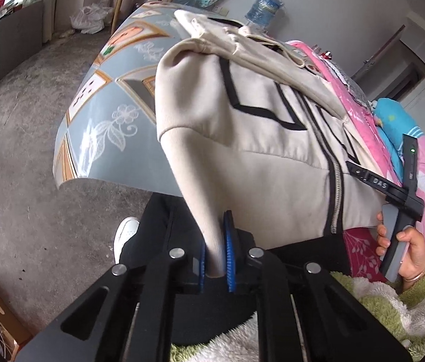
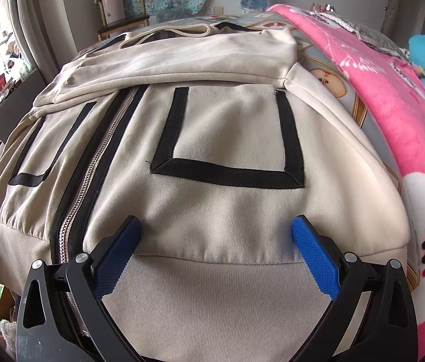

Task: Fold large clothes
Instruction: 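Hold the hem corner with the left tool, keeping the right tool still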

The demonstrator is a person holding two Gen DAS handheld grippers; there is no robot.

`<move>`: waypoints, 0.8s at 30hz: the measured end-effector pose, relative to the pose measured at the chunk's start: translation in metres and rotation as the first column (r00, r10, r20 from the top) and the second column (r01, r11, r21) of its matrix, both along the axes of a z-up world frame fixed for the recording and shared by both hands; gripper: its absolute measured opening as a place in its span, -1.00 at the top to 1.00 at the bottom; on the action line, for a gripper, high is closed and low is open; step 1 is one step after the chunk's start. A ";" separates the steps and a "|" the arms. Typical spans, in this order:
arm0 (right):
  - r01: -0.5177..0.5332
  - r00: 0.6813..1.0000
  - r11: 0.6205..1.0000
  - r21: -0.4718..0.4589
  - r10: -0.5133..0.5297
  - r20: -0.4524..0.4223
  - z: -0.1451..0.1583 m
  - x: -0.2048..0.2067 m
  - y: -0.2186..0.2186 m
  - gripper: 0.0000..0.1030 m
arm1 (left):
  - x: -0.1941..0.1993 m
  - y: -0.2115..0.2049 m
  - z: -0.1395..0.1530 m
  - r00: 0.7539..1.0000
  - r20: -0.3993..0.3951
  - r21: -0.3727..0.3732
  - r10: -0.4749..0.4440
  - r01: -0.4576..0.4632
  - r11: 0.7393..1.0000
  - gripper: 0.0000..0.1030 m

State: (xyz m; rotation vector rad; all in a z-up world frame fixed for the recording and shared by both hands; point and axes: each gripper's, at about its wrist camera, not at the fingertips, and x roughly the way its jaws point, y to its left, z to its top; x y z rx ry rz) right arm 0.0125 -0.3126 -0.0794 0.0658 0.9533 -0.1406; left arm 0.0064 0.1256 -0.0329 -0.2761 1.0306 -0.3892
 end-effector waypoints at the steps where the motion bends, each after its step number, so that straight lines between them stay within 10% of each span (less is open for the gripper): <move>1: 0.001 1.000 1.000 -0.002 -0.001 0.002 0.000 0.000 0.000 -0.87 | -0.001 -0.001 0.005 1.000 0.009 0.003 -0.009 0.009 1.000 0.80; 24: -0.024 1.000 1.000 0.001 0.024 -0.017 -0.001 0.005 -0.004 -0.89 | 0.007 -0.019 0.009 1.000 -0.005 0.061 -0.023 0.023 0.998 0.80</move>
